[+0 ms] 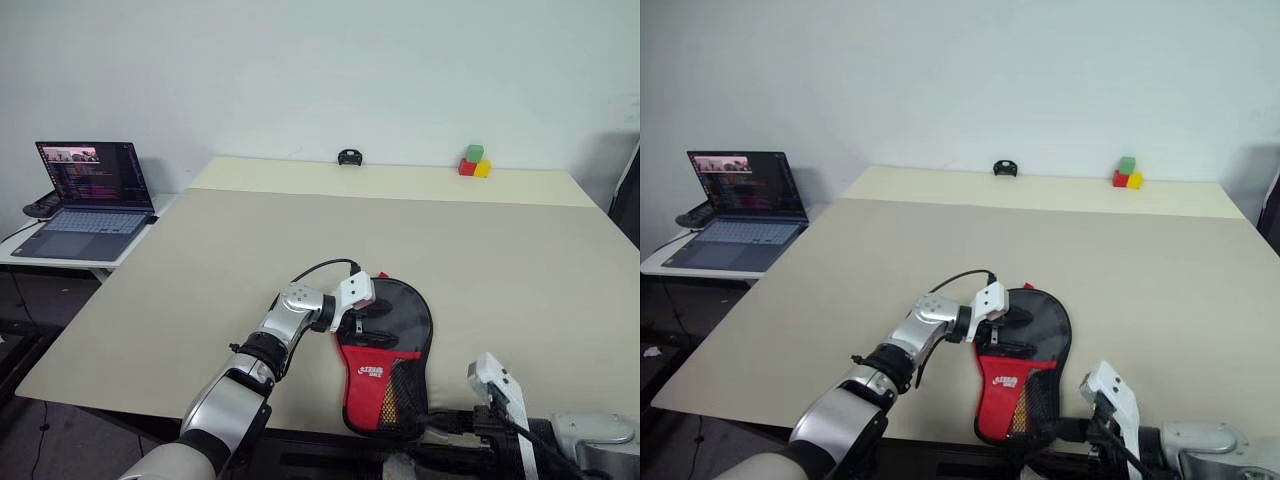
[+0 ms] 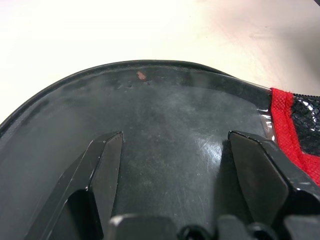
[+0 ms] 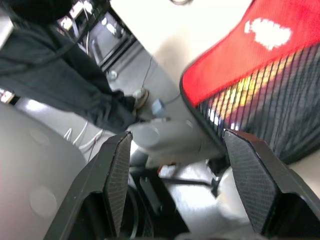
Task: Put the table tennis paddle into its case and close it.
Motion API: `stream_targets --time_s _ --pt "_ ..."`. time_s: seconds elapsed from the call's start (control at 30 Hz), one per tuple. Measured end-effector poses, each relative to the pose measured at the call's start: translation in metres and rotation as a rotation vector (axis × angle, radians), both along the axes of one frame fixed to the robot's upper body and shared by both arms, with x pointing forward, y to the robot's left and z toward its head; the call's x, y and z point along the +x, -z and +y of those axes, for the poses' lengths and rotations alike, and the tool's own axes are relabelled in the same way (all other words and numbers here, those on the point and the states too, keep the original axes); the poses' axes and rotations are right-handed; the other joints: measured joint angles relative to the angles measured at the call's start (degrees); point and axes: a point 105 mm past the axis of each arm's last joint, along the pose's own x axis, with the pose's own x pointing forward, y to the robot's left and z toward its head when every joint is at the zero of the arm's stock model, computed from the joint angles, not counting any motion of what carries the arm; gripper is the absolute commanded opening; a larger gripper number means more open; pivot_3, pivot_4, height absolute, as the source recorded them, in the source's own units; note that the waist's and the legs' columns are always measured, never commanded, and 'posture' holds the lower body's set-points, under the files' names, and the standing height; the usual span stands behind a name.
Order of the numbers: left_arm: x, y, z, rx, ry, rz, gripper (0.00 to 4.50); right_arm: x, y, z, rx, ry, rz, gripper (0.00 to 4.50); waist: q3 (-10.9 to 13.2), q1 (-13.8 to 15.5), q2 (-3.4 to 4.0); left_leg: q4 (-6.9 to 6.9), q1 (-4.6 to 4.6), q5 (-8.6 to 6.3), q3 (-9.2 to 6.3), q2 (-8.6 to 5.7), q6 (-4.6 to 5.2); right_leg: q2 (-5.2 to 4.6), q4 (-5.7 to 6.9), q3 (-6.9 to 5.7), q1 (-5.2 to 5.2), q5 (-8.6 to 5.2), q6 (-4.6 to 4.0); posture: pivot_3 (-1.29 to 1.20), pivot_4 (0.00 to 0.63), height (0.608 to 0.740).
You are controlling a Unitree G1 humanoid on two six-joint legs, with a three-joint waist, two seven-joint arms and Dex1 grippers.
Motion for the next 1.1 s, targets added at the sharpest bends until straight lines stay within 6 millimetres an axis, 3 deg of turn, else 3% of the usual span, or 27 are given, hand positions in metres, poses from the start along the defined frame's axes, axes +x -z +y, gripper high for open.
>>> stream_targets --time_s 0.07,0.17,0.33,0.5,0.8,0.97,1.1 --pt "0.0 0.0 0.001 0.001 -0.001 -0.001 3.66 0.015 -0.009 -0.002 0.0 0.026 -0.074 3.14 0.0 0.0 -0.01 0.0 0.0 0.0 0.01 0.0 0.0 0.0 -0.03 0.0 0.0 0.01 0.02 0.0 0.15 0.74" --pt "0.0 -0.001 0.001 -0.002 0.0 -0.009 3.66 0.055 -0.025 -0.019 -0.021 0.147 -0.234 3.14 0.1 -0.1 -0.04 -0.01 -0.03 0.0 0.02 -0.01 0.0 0.01 -0.09 0.01 -0.03 0.03 0.05 0.0 0.15 0.74" --pt "-0.001 -0.004 0.005 -0.029 -0.016 -0.012 3.66 0.099 -0.02 -0.061 -0.071 0.309 -0.337 3.14 0.2 -0.2 0.04 -0.12 -0.11 -0.01 0.07 -0.01 0.01 0.05 -0.28 0.05 -0.06 0.2 -0.24 0.0 0.15 0.74" --pt "0.0 -0.014 0.015 -0.077 -0.085 -0.028 3.66 0.131 -0.029 -0.078 -0.066 0.373 -0.464 3.14 0.6 -1.2 0.41 -0.15 -0.15 0.0 0.05 0.05 0.01 0.06 -0.18 0.1 -0.19 0.21 -0.3 0.0 0.15 0.74" --pt "-0.019 -0.036 0.111 -0.165 -0.407 0.046 3.66 0.16 -0.022 -0.097 -0.057 0.347 -0.498 3.14 2.2 -2.7 0.53 -0.26 -0.67 0.07 0.3 0.1 -0.12 -0.02 0.25 0.37 -1.06 0.13 -0.49 0.0 0.15 0.74" --pt "-0.027 -0.043 0.149 -0.2 -0.622 0.038 3.66 0.178 -0.022 -0.108 -0.077 0.327 -0.517 3.14 2.2 -2.0 0.55 0.09 -1.29 0.15 0.3 -0.01 -0.26 -0.17 0.42 0.31 -1.63 0.14 -0.49 0.0 0.15 0.74" --pt "-0.03 -0.049 0.158 -0.198 -0.701 0.004 3.66 0.186 -0.016 -0.122 -0.097 0.341 -0.5 3.14 2.3 -1.0 0.56 0.11 -1.34 0.16 0.33 -0.07 -0.29 -0.24 0.43 0.31 -1.66 0.14 -0.49 0.0 0.15 0.74"
